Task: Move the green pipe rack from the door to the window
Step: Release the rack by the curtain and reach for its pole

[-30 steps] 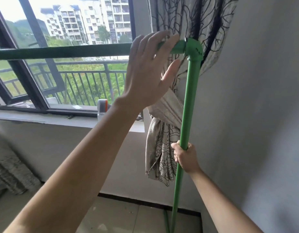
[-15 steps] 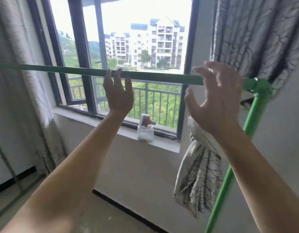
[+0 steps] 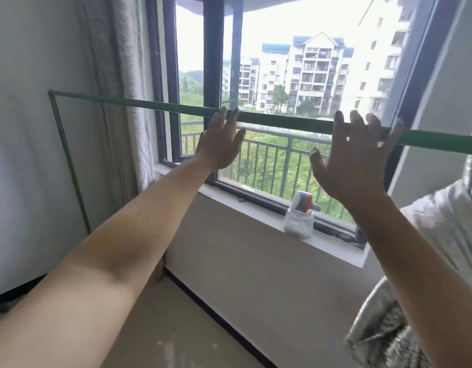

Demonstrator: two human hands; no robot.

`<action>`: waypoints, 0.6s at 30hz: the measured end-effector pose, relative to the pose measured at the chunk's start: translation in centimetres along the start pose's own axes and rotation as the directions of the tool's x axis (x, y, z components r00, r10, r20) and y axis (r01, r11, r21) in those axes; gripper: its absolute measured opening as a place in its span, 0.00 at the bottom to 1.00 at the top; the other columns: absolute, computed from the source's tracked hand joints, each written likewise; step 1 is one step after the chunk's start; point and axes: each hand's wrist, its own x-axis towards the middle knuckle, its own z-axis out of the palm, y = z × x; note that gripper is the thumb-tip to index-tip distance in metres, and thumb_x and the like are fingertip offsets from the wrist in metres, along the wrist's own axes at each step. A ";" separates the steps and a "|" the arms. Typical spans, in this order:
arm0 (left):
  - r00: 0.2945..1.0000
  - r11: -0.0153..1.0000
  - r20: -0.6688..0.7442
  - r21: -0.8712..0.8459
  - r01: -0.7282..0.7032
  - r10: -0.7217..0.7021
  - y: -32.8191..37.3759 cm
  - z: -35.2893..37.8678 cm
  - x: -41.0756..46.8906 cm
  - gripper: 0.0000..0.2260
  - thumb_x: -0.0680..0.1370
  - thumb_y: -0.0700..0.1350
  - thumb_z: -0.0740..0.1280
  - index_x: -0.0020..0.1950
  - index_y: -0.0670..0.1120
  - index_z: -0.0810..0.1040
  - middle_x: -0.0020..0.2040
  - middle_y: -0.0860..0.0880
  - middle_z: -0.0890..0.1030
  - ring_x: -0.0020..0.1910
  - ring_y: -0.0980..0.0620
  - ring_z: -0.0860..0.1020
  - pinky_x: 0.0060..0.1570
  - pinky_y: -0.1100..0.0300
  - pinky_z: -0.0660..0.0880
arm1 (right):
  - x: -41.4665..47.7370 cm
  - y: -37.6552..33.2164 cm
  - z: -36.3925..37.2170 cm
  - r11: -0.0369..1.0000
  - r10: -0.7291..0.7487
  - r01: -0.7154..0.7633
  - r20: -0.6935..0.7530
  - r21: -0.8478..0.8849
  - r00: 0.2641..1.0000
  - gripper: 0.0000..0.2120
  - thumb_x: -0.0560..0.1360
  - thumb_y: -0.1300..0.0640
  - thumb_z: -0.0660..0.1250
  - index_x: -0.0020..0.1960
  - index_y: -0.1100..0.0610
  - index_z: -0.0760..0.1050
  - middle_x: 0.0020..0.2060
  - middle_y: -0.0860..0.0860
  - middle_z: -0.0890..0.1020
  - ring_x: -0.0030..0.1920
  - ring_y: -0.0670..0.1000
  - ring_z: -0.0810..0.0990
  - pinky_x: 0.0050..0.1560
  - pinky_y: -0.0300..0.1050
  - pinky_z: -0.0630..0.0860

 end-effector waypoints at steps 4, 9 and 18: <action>0.996 0.997 0.054 -0.017 0.071 -0.070 -4.5 -1.5 0.7 0.25 0.85 0.57 0.49 0.81 0.51 0.51 0.83 0.44 0.49 0.82 0.44 0.47 0.79 0.39 0.50 | -0.1 -3.9 2.1 0.999 0.006 -0.006 -0.009 0.035 1.000 0.36 0.76 0.41 0.55 0.78 0.59 0.54 0.78 0.64 0.57 0.78 0.68 0.53 0.73 0.74 0.43; 0.988 0.989 0.096 0.095 0.110 -0.119 -11.5 -2.7 -0.2 0.25 0.85 0.58 0.50 0.81 0.53 0.53 0.83 0.48 0.49 0.82 0.46 0.45 0.78 0.36 0.47 | 1.0 -10.0 4.7 0.988 0.056 -0.051 -0.034 0.145 0.998 0.37 0.75 0.42 0.57 0.79 0.55 0.51 0.79 0.64 0.50 0.78 0.69 0.47 0.73 0.75 0.44; 0.947 0.970 -0.223 0.034 0.243 -0.229 -28.6 -2.5 -2.5 0.25 0.84 0.58 0.53 0.80 0.52 0.58 0.82 0.46 0.57 0.81 0.45 0.54 0.78 0.37 0.52 | 2.0 -26.0 17.2 0.780 0.153 0.001 -0.193 0.626 0.969 0.28 0.78 0.49 0.60 0.75 0.58 0.64 0.76 0.69 0.58 0.77 0.70 0.54 0.77 0.60 0.51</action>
